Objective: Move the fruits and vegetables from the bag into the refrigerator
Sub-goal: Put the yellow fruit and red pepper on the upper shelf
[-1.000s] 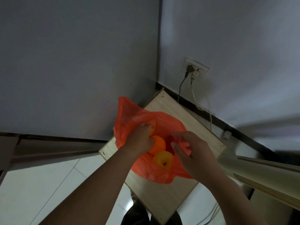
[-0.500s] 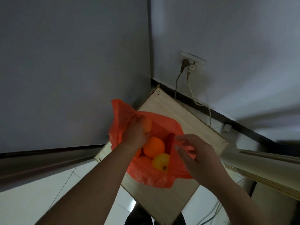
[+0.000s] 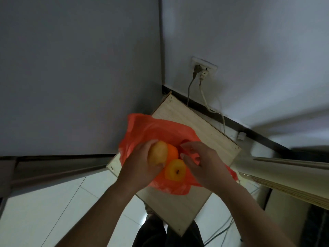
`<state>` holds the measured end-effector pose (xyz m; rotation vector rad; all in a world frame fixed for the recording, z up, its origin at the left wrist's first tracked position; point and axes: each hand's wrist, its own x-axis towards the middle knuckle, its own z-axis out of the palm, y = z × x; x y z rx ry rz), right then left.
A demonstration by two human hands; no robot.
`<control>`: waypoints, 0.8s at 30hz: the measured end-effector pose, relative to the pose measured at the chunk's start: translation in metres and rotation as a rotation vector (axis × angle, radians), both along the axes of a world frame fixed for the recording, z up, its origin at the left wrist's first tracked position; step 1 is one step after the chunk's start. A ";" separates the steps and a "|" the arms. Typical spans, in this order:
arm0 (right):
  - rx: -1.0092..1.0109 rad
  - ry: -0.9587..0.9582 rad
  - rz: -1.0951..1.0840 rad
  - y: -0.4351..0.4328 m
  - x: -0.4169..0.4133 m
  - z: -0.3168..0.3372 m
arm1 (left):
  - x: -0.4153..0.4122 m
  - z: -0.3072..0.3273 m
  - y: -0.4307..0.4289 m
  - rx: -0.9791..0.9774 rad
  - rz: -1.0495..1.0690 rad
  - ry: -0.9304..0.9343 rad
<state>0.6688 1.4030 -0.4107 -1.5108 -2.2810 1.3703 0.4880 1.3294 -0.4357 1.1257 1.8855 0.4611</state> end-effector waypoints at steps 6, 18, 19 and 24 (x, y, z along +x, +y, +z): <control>-0.068 -0.054 -0.071 -0.002 -0.023 -0.011 | 0.005 0.015 -0.020 0.037 0.166 -0.098; -0.093 -0.312 0.022 0.026 -0.006 -0.060 | 0.001 0.001 -0.002 -0.004 0.148 -0.156; -0.082 -0.340 0.016 0.026 0.002 -0.062 | 0.005 -0.001 0.001 -0.043 0.160 -0.185; -0.079 -0.324 0.021 0.027 0.007 -0.070 | 0.011 -0.009 0.016 -0.137 0.147 -0.235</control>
